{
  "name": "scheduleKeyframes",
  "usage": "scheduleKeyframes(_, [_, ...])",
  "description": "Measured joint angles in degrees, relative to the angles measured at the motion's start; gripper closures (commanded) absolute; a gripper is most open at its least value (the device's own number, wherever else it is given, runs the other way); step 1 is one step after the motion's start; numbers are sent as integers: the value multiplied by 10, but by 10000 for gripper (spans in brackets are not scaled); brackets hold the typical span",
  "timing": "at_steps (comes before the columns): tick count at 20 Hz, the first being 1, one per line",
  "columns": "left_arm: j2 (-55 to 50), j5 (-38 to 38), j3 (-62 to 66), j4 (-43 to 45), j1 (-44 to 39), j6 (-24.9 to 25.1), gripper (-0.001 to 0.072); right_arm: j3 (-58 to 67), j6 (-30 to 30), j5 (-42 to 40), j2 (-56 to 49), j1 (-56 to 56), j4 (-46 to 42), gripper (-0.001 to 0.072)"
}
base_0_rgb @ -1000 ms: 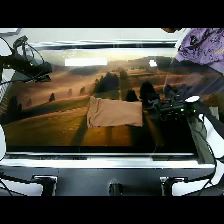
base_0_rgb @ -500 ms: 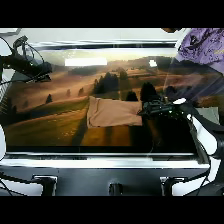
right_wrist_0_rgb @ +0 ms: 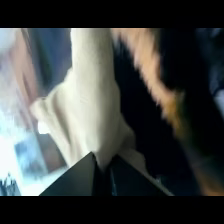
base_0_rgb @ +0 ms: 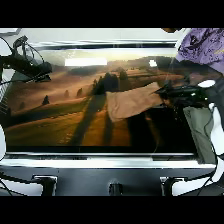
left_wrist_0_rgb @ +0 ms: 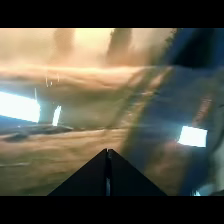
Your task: Fold the clothes and pants, and hang the long-sleeved shirts on hangers.
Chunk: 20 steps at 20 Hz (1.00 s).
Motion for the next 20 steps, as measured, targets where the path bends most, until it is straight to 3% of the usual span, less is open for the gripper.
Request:
scheduleKeyframes(9, [0, -3, 0, 0, 0, 0, 691, 154, 120, 4, 13, -165, -75, 689])
scheduleKeyframes(20, [0, -24, 0, 0, 0, 0, 691, 174, 281, 50, 110, -280, -263, 690])
